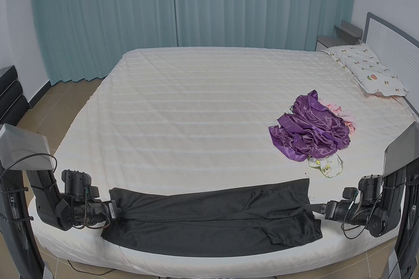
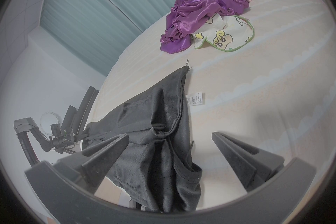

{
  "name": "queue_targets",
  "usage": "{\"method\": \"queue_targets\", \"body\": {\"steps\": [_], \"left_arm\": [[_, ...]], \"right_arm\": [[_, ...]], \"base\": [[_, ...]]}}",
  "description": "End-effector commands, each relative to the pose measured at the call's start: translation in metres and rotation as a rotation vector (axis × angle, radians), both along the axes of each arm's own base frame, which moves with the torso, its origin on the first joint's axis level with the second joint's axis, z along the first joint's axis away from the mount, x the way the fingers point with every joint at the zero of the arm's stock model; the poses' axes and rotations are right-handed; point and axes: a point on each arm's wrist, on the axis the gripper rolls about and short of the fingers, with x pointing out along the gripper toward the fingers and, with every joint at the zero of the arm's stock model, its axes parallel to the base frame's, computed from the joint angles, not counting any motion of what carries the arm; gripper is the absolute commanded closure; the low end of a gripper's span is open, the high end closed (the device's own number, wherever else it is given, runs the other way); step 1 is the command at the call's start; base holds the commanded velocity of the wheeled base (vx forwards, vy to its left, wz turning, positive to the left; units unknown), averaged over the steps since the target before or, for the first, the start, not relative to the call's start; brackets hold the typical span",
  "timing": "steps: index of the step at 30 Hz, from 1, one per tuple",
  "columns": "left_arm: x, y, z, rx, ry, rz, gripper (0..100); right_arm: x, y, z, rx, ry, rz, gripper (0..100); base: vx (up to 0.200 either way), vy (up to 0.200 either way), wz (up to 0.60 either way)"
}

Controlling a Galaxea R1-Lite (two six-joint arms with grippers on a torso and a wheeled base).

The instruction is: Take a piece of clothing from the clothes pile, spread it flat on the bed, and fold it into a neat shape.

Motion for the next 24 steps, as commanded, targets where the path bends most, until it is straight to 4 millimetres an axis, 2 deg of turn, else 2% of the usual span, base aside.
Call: {"method": "queue_targets", "body": {"steps": [1,9,15,24], "left_arm": [[0.0049,-0.0009,0.0045,-0.025,-0.022,0.033,100],[0.0032,-0.0016,0.0077,-0.031,-0.029,0.043,100],[0.0007,-0.0021,0.0068,-0.030,-0.019,0.042,100],[0.0046,-0.0025,0.0080,-0.030,-0.035,0.041,100]], "right_arm": [[0.0001,0.0009,0.0004,0.002,-0.001,0.002,0],[0.0007,0.0009,0.0016,0.003,-0.006,0.001,0],[0.0007,0.0009,0.0020,0.003,-0.008,0.001,0],[0.0008,0.0009,0.0021,0.003,-0.010,0.001,0]], "base": [[0.000,0.000,0.00],[0.000,0.000,0.00],[-0.200,0.000,0.00],[0.000,0.000,0.00]]}}
